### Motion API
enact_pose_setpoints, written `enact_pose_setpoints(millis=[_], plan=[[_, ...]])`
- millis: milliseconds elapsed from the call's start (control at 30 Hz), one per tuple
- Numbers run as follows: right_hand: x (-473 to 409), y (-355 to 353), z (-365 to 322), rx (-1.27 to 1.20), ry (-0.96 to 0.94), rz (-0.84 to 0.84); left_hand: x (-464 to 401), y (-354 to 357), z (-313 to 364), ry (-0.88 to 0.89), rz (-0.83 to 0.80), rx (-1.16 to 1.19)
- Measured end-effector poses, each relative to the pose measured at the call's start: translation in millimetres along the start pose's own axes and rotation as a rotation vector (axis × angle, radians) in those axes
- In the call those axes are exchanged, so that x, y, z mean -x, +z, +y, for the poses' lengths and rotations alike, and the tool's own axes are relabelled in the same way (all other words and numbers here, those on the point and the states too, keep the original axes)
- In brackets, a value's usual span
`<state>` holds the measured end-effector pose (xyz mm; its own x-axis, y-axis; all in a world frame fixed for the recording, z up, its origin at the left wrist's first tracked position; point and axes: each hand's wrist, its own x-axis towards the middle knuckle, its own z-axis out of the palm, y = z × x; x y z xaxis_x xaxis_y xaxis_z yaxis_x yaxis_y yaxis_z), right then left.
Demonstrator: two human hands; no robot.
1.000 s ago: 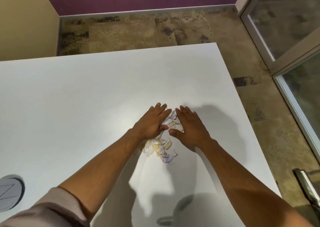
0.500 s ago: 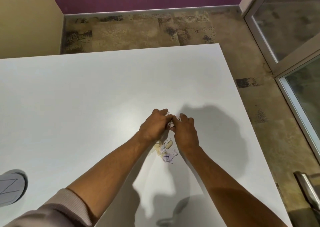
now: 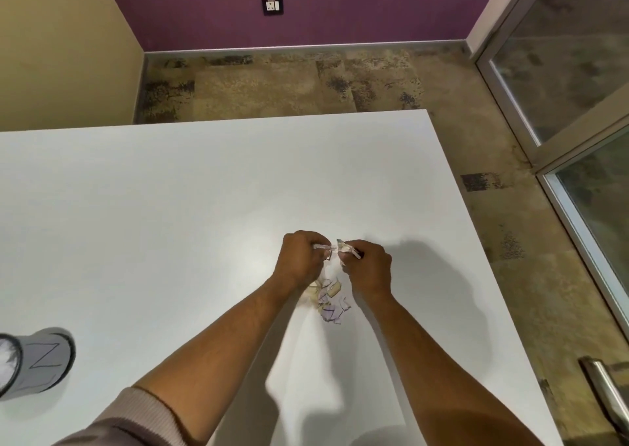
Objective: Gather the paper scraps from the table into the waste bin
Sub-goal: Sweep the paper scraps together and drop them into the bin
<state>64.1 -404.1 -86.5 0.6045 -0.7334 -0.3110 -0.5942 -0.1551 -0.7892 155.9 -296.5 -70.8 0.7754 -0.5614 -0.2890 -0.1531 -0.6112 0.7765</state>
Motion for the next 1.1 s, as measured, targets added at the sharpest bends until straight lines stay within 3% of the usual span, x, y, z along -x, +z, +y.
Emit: enact_pose_setpoints(millis=[267, 400, 667, 1100], plan=[[39.0, -12.9, -16.7, -0.557, 0.136, -0.084, 39.7, -39.3, 4.5, -0.257, 0.15, 0.555], [77.7, -5.5, -31.7, -0.77, 0.257, -0.155, 71.9, -65.9, -8.2, -0.265, 0.173, 0.665], [164.5, 29.0, -68.9, -0.91, 0.303, -0.245, 151.1, -120.5, -42.0, -0.25, 0.225, 0.682], [268.7, 111.9, -114.6, -0.79, 0.365, -0.371, 254.1, -212.0, -111.2, -0.315, 0.402, 0.705]])
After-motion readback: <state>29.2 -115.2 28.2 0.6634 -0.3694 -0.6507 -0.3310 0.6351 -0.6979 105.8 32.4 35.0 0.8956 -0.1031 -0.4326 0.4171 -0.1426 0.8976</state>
